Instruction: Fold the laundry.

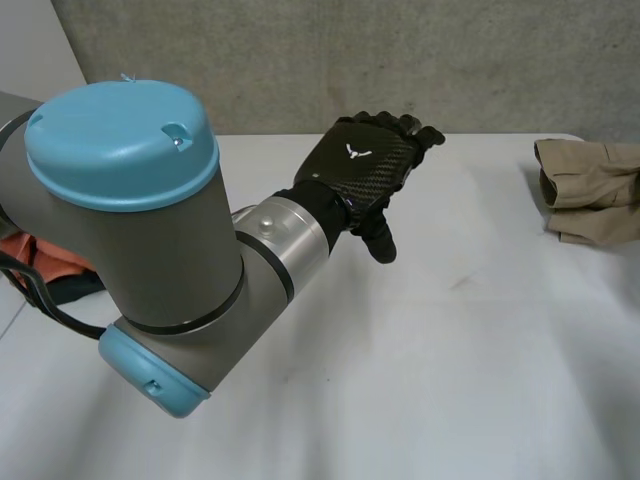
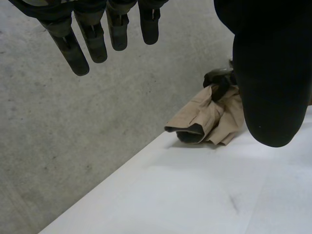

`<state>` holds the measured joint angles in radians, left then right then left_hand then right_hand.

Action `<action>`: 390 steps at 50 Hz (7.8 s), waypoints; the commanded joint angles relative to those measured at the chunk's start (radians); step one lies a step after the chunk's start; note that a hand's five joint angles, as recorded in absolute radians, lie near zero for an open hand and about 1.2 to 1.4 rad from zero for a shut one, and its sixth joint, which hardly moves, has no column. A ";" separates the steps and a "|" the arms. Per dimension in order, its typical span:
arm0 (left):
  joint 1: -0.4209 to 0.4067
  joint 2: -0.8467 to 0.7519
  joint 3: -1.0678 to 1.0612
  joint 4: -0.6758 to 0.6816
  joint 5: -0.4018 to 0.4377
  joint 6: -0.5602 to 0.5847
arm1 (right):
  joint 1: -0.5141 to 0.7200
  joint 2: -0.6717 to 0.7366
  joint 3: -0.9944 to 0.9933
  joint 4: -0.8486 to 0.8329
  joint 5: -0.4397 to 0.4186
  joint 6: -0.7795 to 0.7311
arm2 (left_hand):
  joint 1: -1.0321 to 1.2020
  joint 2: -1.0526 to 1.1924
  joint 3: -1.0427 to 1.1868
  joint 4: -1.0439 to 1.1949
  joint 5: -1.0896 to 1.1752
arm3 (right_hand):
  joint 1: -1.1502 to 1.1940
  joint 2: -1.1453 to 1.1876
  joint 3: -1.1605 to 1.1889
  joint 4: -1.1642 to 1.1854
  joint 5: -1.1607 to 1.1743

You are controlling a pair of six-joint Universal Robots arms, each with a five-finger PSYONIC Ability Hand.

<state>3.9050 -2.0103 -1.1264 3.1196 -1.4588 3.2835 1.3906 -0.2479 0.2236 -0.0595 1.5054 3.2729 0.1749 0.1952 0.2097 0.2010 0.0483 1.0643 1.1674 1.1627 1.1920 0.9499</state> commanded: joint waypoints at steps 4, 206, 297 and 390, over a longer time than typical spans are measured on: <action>-0.010 0.005 -0.009 0.001 0.003 -0.004 | -0.002 -0.005 0.042 0.069 -0.070 -0.041 | 0.018 -0.002 -0.017 -0.008 -0.030 | -0.890 -0.993 -0.988 -1.017 -0.950; 0.261 0.059 -0.344 -0.001 0.071 0.272 | 0.439 -0.781 0.999 0.072 0.038 -0.727 | 0.373 0.353 0.339 0.347 0.325 | 0.332 0.229 0.234 0.204 0.272; 0.146 0.406 -0.222 0.086 -0.170 0.157 | 0.272 -1.192 1.424 0.386 -0.289 -0.563 | 1.221 1.201 1.187 1.195 1.173 | -0.890 -0.993 -0.988 -1.017 -0.950; 0.307 -0.101 0.380 0.238 -0.236 0.335 | 0.392 -0.944 0.899 -0.244 -0.028 -1.049 | 1.221 1.201 1.187 1.195 1.173 | 0.332 0.229 0.234 0.204 0.272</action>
<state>4.1991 -2.1683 -0.5251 3.3856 -1.6897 3.6820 1.7725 -1.1639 0.9875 -0.3862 1.5259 2.2247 1.1575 1.1900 1.1901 1.2017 0.9745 1.1090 1.1868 1.1954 1.1995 1.0015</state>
